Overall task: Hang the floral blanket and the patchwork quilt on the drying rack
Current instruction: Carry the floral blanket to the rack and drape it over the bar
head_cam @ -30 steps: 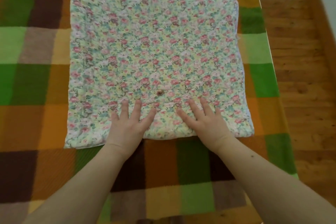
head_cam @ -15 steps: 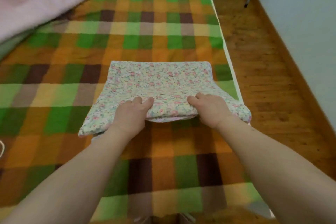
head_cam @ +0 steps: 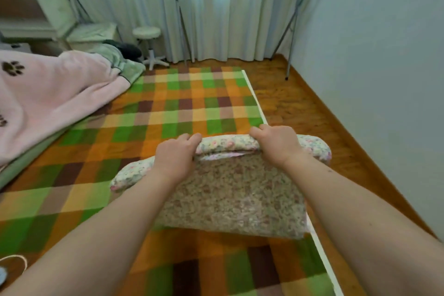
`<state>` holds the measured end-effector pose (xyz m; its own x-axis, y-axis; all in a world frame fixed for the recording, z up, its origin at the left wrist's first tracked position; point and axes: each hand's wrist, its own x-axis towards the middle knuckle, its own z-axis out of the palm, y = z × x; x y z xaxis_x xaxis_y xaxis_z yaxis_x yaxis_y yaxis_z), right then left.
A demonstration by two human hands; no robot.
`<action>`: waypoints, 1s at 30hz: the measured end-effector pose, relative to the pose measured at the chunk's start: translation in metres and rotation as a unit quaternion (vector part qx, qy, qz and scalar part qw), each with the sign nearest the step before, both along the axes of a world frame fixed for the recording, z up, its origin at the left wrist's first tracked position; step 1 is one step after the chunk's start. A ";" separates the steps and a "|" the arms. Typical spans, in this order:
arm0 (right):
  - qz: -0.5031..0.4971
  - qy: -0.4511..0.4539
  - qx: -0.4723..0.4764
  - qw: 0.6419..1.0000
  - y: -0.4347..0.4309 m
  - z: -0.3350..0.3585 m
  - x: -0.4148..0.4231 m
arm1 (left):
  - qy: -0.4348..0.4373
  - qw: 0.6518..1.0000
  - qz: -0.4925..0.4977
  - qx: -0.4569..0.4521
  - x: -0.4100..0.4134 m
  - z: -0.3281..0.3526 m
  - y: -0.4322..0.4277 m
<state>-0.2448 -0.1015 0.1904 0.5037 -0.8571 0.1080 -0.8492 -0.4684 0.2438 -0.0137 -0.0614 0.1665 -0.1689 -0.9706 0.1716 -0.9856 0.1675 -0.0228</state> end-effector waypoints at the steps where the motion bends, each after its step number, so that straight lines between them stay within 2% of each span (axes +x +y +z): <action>1: -0.005 0.000 -0.007 1.000 0.003 0.010 -0.005 | -0.004 1.000 -0.007 -0.006 -0.004 0.010 -0.001; 8: -0.057 -0.004 -0.049 0.997 0.033 0.064 -0.048 | 0.003 0.995 -0.085 -0.046 -0.043 0.057 -0.005; 20: -0.143 -0.020 -0.116 0.983 0.062 0.109 -0.158 | -0.005 0.975 -0.173 -0.135 -0.151 0.114 -0.013; 30: -0.178 -0.018 -0.110 0.978 0.079 0.132 -0.311 | -0.011 0.974 -0.178 -0.138 -0.309 0.135 -0.012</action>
